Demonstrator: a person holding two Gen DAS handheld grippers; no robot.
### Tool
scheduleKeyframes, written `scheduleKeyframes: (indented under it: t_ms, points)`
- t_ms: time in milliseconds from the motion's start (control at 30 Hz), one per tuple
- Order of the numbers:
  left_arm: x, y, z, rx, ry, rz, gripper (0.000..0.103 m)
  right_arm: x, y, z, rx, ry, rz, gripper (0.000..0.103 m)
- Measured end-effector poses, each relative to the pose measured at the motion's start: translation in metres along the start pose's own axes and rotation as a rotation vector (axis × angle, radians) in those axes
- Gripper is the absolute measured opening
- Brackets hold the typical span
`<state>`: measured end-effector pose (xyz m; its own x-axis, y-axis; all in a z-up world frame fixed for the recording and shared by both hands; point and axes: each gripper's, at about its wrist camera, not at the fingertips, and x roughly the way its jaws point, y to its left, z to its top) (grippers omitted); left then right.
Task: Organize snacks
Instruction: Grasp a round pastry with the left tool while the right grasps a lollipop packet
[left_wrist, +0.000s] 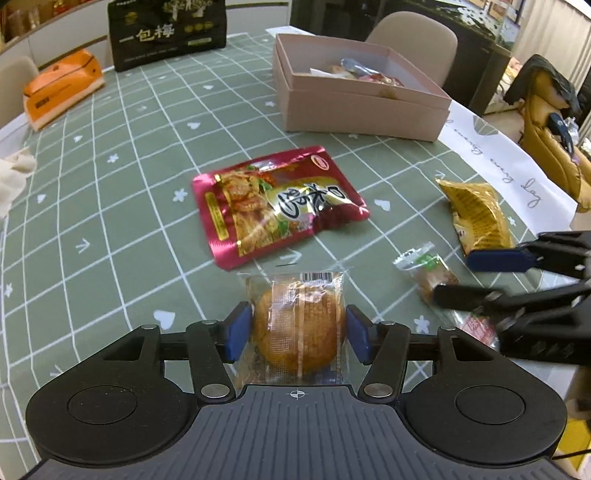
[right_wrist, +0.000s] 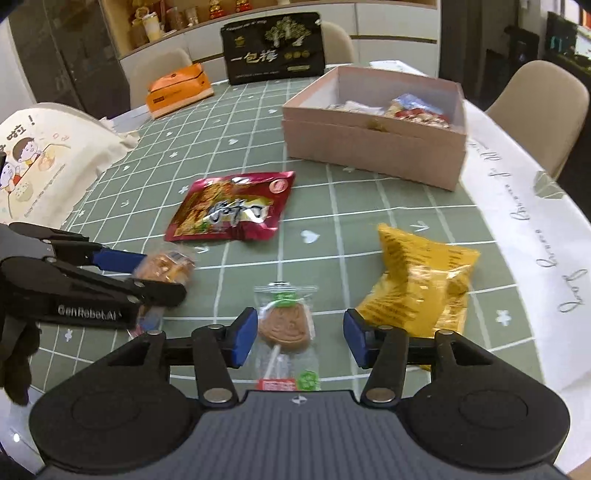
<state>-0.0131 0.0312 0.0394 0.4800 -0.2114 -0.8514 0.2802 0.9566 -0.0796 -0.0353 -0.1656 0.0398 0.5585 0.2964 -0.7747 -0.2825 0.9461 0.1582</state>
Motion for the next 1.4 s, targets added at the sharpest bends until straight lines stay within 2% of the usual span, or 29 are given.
scheduleKeyframes:
  t_ms: [100, 133, 167, 233, 333, 400, 467, 533, 700, 767, 833, 933, 1000, 1100, 1167, 1267, 1400]
  points:
    - [0.000, 0.002, -0.001, -0.014, 0.011, -0.003, 0.062, 0.017, 0.013, -0.003, -0.056, 0.043, -0.016, 0.053]
    - [0.000, 0.002, -0.001, -0.020, 0.016, -0.004, 0.062, 0.019, 0.018, -0.005, -0.079, 0.029, -0.036, 0.051]
    - [0.000, 0.003, -0.002, -0.025, 0.020, -0.006, 0.063, 0.021, 0.022, -0.005, -0.102, 0.032, -0.052, 0.038]
    - [0.000, 0.002, -0.002, -0.033, 0.027, -0.009, 0.063, 0.015, 0.025, -0.003, -0.126, 0.027, -0.053, 0.035]
    - [0.000, 0.001, -0.002, -0.019, 0.024, -0.006, 0.063, -0.004, 0.014, 0.004, -0.068, -0.007, -0.015, 0.035]
    - [-0.004, 0.001, -0.001, -0.019, 0.006, -0.044, 0.060, -0.022, 0.001, 0.010, -0.008, -0.042, 0.002, 0.035]
    - [-0.014, 0.002, 0.005, -0.033, -0.049, -0.118, 0.060, -0.041, -0.014, 0.016, 0.052, -0.083, 0.006, 0.035]
    - [-0.030, 0.000, 0.018, -0.028, -0.126, -0.142, 0.060, -0.057, -0.025, 0.019, 0.090, -0.120, -0.010, 0.035]
    - [-0.071, 0.001, 0.083, -0.094, -0.309, -0.277, 0.060, -0.096, -0.053, 0.022, 0.182, -0.202, -0.042, 0.035]
    - [-0.085, -0.001, 0.112, -0.102, -0.411, -0.287, 0.060, -0.105, -0.060, 0.022, 0.213, -0.223, -0.054, 0.035]
    - [-0.090, -0.007, 0.135, -0.093, -0.451, -0.279, 0.060, -0.110, -0.065, 0.022, 0.225, -0.238, -0.075, 0.035]
    - [-0.079, -0.014, 0.154, -0.097, -0.408, -0.292, 0.060, -0.112, -0.069, 0.018, 0.241, -0.240, -0.093, 0.035]
    - [-0.067, -0.021, 0.150, -0.076, -0.364, -0.277, 0.060, -0.109, -0.069, 0.015, 0.247, -0.225, -0.101, 0.035]
    - [-0.043, -0.025, 0.124, -0.024, -0.259, -0.252, 0.060, -0.096, -0.069, 0.007, 0.257, -0.182, -0.088, 0.035]
    - [-0.021, -0.025, 0.097, -0.017, -0.157, -0.234, 0.060, -0.084, -0.068, 0.002, 0.274, -0.143, -0.062, 0.035]
    - [-0.002, -0.015, 0.064, -0.053, -0.045, -0.203, 0.060, -0.065, -0.060, -0.004, 0.275, -0.089, -0.026, 0.035]
    - [0.005, -0.002, 0.037, -0.104, 0.034, -0.193, 0.060, -0.053, -0.049, -0.006, 0.247, -0.058, 0.015, 0.035]
